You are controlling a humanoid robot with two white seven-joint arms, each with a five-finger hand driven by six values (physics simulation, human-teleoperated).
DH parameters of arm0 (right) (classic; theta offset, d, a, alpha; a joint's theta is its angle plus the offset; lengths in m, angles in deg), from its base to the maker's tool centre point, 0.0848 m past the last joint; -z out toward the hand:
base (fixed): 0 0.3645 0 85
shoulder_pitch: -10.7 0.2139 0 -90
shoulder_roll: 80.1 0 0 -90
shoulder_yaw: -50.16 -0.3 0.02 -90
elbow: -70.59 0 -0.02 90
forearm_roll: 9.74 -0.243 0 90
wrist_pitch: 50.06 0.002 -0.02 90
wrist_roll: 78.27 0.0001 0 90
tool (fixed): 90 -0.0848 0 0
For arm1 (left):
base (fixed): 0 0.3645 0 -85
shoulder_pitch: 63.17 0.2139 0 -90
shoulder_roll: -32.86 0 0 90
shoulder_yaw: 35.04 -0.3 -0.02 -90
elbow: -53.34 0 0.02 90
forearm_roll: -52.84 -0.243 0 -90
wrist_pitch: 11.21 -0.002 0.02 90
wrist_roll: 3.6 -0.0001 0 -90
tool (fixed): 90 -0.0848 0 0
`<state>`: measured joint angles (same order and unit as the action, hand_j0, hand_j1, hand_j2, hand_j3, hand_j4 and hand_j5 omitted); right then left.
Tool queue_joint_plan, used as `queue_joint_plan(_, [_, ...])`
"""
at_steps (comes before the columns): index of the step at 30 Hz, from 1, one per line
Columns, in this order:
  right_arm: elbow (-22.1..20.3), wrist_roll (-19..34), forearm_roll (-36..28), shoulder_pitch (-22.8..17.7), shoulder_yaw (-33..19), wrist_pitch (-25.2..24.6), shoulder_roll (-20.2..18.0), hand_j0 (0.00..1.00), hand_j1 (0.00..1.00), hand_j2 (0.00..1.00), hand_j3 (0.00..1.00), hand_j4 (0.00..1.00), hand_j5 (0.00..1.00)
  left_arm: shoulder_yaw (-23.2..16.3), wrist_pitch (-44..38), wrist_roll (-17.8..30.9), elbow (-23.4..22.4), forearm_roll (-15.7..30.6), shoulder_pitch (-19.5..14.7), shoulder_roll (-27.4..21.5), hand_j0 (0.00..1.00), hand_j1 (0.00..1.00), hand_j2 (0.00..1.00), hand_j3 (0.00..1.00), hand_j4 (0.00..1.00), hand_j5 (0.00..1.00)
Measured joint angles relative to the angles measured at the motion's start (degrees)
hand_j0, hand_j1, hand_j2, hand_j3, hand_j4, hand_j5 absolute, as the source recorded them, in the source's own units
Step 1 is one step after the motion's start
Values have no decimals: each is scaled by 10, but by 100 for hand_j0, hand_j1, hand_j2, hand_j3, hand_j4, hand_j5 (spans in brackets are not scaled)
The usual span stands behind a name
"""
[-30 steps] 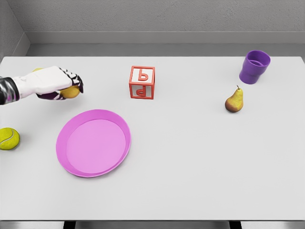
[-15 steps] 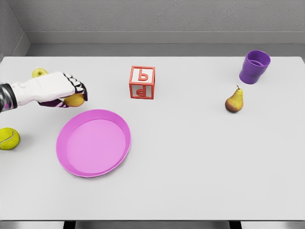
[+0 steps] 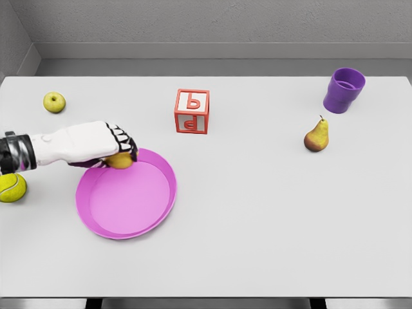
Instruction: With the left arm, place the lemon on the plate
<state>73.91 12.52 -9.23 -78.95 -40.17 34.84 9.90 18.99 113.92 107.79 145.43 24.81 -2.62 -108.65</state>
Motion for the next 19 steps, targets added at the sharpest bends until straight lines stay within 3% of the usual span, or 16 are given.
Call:
queue_joint_plan(3, [0,0,0,0,0,0,0,100,100,100,100,100,100,0,0,7,12,-1,9,0,57,57,57,57,57,57])
queue_joint_plan(4, [0,0,0,0,0,0,0,100,100,100,100,100,100,0,0,8,14,-2,8,0,65,65,65,65,65,65])
queue_joint_plan(5, [0,0,0,0,0,0,0,100,100,100,100,100,100,1,0,9,17,-2,7,0,89,89,89,89,89,89])
queue_joint_plan(6, [0,0,0,0,0,0,0,100,100,100,100,100,100,1,0,8,21,-1,7,-1,100,100,100,100,100,100])
queue_joint_plan(15, [0,0,0,0,0,0,0,100,100,100,100,100,100,25,0,3,47,29,12,-44,100,100,100,100,100,100])
queue_joint_plan(19, [0,0,0,0,0,0,0,100,100,100,100,100,100,30,0,5,47,51,12,-89,100,100,100,100,100,100])
